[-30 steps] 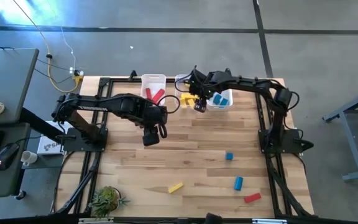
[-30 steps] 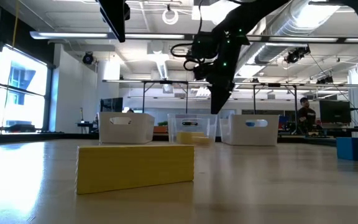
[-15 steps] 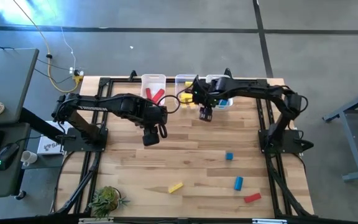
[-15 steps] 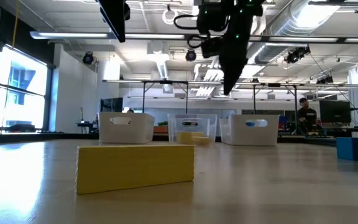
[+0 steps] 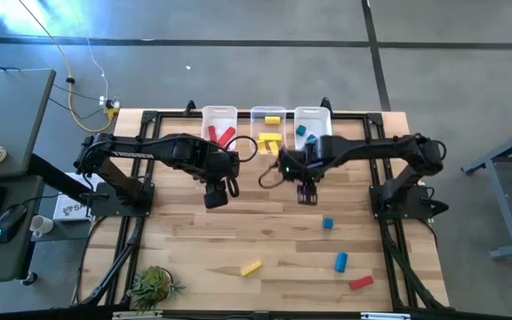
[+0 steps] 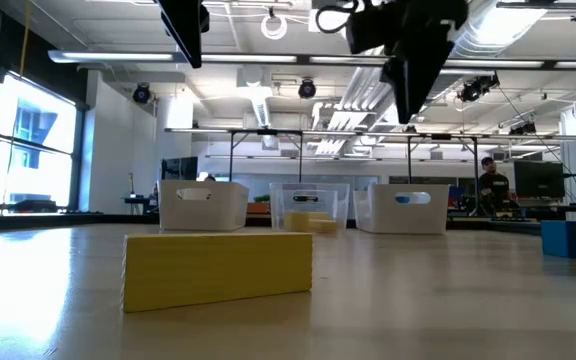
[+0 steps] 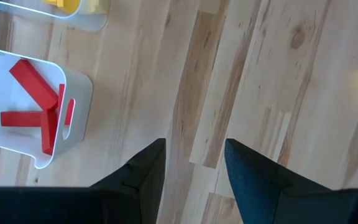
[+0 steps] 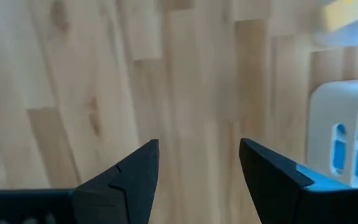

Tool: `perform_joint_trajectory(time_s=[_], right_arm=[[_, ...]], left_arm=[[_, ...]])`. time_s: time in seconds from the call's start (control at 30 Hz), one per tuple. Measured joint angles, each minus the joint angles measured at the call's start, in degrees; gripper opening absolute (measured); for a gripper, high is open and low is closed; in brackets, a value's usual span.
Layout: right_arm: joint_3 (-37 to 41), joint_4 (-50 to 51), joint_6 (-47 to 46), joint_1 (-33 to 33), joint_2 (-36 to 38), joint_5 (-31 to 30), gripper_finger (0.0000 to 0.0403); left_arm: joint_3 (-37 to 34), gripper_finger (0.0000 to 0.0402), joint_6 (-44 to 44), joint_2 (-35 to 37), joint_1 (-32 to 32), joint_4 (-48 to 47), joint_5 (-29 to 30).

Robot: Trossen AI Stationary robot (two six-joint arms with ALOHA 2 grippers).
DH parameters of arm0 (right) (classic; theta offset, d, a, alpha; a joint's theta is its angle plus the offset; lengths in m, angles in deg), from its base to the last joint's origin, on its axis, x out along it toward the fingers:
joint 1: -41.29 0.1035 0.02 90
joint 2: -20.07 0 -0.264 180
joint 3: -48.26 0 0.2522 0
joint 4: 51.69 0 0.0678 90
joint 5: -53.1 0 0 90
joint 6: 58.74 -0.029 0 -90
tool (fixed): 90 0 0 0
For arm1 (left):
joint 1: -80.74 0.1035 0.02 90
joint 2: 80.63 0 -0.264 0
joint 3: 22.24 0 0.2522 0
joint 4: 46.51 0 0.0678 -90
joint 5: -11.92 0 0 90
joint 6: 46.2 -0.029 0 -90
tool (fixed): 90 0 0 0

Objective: Sort & place blocks by color
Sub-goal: Put the blue block into the right white bin

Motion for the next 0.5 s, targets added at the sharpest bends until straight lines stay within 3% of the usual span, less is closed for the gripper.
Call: perform_joint_trajectory(time_s=[0.13,0.5], right_arm=[[0.0,1.0,-2.1,4.7,0.0,-0.2,0.0208],[0.0,3.2,-9.8,14.8,0.0,-7.9,0.0208]], left_arm=[[0.0,0.0154,0.0,0.0,0.0,0.0,0.0],[0.0,0.0154,0.0,0.0,0.0,0.1,0.1]])
